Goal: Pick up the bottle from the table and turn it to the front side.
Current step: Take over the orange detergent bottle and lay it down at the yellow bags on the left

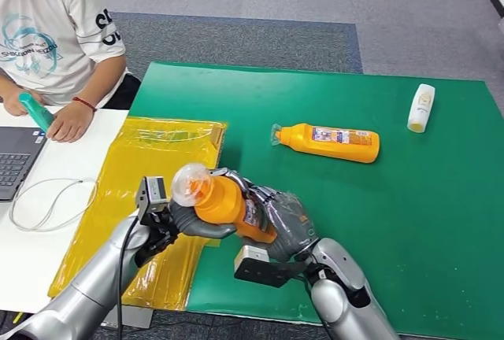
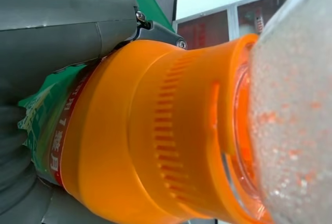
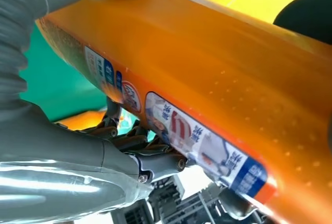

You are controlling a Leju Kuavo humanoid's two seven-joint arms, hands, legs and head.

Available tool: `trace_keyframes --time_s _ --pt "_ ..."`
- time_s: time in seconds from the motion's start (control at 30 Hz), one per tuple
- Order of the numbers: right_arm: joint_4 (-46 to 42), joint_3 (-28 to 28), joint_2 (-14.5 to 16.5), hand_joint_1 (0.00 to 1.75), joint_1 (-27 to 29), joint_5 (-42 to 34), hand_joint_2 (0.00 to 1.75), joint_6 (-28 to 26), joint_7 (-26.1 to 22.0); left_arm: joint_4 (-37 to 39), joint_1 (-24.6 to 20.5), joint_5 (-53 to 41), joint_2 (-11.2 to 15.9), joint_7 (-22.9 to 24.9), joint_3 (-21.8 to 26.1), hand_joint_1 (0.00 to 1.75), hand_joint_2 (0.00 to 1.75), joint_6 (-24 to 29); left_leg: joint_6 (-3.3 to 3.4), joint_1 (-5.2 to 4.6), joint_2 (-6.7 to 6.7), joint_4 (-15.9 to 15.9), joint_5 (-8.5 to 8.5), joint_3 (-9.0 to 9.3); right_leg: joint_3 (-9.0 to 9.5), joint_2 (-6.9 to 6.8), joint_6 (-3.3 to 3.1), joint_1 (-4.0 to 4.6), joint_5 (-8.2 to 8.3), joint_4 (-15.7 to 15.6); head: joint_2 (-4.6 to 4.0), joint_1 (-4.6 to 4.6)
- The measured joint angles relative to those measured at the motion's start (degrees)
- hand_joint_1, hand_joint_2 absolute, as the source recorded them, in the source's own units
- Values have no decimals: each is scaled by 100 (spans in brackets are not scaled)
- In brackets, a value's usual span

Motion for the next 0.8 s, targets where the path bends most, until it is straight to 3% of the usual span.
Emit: trace_keyframes --time_s 0.27,0.5,0.8 --pt "-30 -251 2 0 33 -1299 175 642 -339 -295 342 -352 26 -218 179 175 175 190 0 0 0 0 0 1 0 0 0 0 0 0 -1 0" --pt "74 -1116 -8 0 122 -2986 175 1387 -666 -674 811 -1199 140 -402 317 175 175 711 1 0 0 0 -1 0 -1 0 0 -1 -1 -2 -1 1" --pt "153 -1948 -43 0 362 -3137 175 1592 -667 -967 1008 -2548 295 -181 158 175 175 1625 1 0 0 0 -2 1 -3 1 0 -1 -1 -3 -2 0"
